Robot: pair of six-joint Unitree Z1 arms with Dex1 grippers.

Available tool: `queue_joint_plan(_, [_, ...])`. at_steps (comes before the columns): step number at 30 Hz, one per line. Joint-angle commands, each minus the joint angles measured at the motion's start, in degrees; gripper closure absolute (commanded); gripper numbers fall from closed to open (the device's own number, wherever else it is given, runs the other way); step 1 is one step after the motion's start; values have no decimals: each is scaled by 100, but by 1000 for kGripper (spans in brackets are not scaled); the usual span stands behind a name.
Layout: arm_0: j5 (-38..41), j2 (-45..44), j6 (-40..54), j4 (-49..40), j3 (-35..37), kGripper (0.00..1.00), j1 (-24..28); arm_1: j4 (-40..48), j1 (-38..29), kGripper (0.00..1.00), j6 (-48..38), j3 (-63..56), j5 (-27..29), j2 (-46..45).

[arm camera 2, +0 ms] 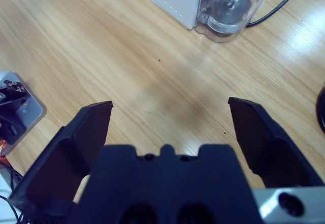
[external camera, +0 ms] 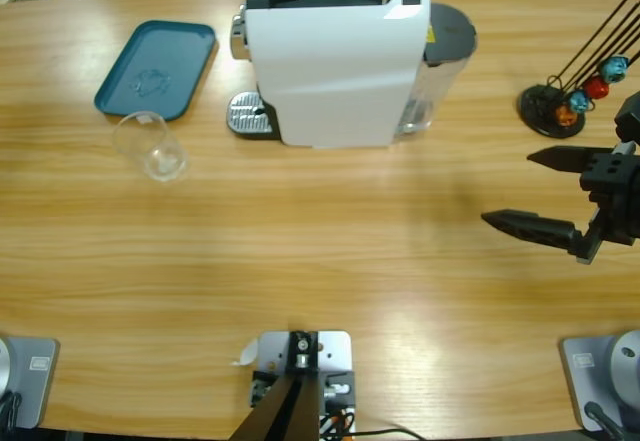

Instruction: Pour coffee

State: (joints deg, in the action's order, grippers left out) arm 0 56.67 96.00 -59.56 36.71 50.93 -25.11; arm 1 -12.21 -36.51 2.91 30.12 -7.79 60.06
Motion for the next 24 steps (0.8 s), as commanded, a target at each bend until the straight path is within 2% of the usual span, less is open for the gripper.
queue_joint_plan(1, [-1984, -1472, 2247, -2796, 388, 1000, -458, -2, -58, 0, 70, -59, -21, -98])
queue_joint_plan(3, [-3243, -1871, 3261, -4399, 855, 1000, -847, -44, -58, 0, 70, -47, 9, -117])
queue_joint_plan(4, [-3914, -1950, 3716, -5159, 1110, 969, -1082, -60, -58, 0, 70, -38, 41, -117])
queue_joint_plan(6, [-5177, -2057, 4312, -6153, 1333, 380, -1524, -80, -57, 0, 63, -24, 118, -128])
queue_joint_plan(7, [-5688, -2151, 4484, -6387, 1282, 189, -1694, -88, -53, 0, 15, -21, 238, -138])
queue_joint_plan(8, [-6121, -2251, 4602, -6574, 1210, 60, -1829, -108, -55, 0, -69, -3, 414, -158])
queue_joint_plan(9, [-6423, -2414, 4671, -6658, 1036, 18, -1928, -217, -57, 0, -192, 73, 609, -175])
queue_joint_plan(12, [-6474, -2924, 4681, -6632, 472, 0, -1940, -714, -57, 0, -572, 530, 1025, -124])
queue_joint_plan(15, [-6407, -3276, 4676, -6598, 70, 0, -1944, -1138, -58, 0, -256, 1294, 1227, 224])
queue_joint_plan(18, [-6254, -3509, 4681, -6607, -249, 0, -1945, -1064, -30, 11, -280, 1672, 1445, 551])
queue_joint_plan(22, [-6124, -3713, 4672, -6607, -525, 0, -1945, -391, 754, 141, -1432, 1352, 2203, 217])
queue_joint_plan(24, [-6048, -3710, 4671, -6602, -667, 0, -1945, -400, 1024, 139, -1586, 1331, 2265, 187])
